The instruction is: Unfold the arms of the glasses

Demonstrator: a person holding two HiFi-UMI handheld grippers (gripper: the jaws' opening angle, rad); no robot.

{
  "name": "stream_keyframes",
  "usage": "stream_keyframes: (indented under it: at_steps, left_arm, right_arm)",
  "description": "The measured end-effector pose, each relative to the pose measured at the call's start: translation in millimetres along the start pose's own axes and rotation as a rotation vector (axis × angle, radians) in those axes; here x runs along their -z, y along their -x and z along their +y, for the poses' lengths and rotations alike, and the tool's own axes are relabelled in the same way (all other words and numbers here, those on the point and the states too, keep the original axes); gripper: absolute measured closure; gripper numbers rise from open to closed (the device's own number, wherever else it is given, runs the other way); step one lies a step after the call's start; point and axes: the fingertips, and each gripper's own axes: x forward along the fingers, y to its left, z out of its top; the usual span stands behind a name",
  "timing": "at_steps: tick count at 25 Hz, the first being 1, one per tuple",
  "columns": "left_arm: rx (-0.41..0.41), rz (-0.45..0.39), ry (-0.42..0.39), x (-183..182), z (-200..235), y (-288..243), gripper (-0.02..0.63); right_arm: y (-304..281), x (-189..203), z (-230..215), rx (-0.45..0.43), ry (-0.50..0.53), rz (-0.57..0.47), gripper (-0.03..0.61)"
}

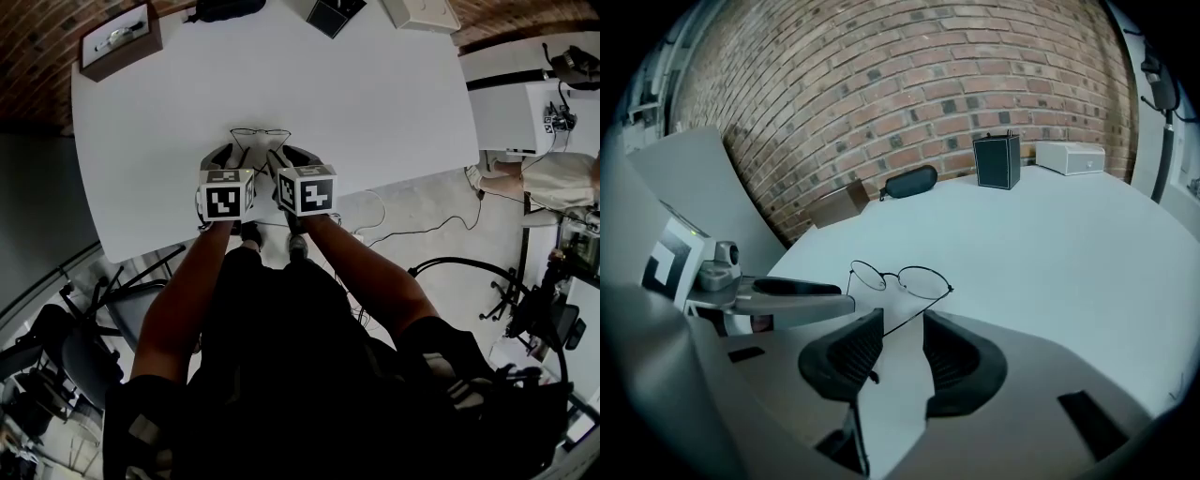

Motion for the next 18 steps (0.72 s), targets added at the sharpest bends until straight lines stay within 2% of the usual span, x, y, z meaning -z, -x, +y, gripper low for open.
stream_keyframes:
  at_steps: [8, 13, 18]
  left_arm:
    - [-0.020, 0.001, -0.021, 1.9, 10.0, 5.9, 0.456]
    - [-0.048, -0.002, -0.082, 2.9, 20.7, 11.4, 0.457]
    - [-0.066, -0.003, -0.092, 6.2, 31.0, 18.4, 0.457]
  right_arm:
    - [4.7, -1.0, -11.4, 0.002, 0.061, 0.007, 0.465]
    - [7.7, -1.4, -18.2, 0.013, 0.114, 0.007, 0.463]
    - [8.6, -3.4, -20.1, 0.003, 0.191, 0.000, 0.465]
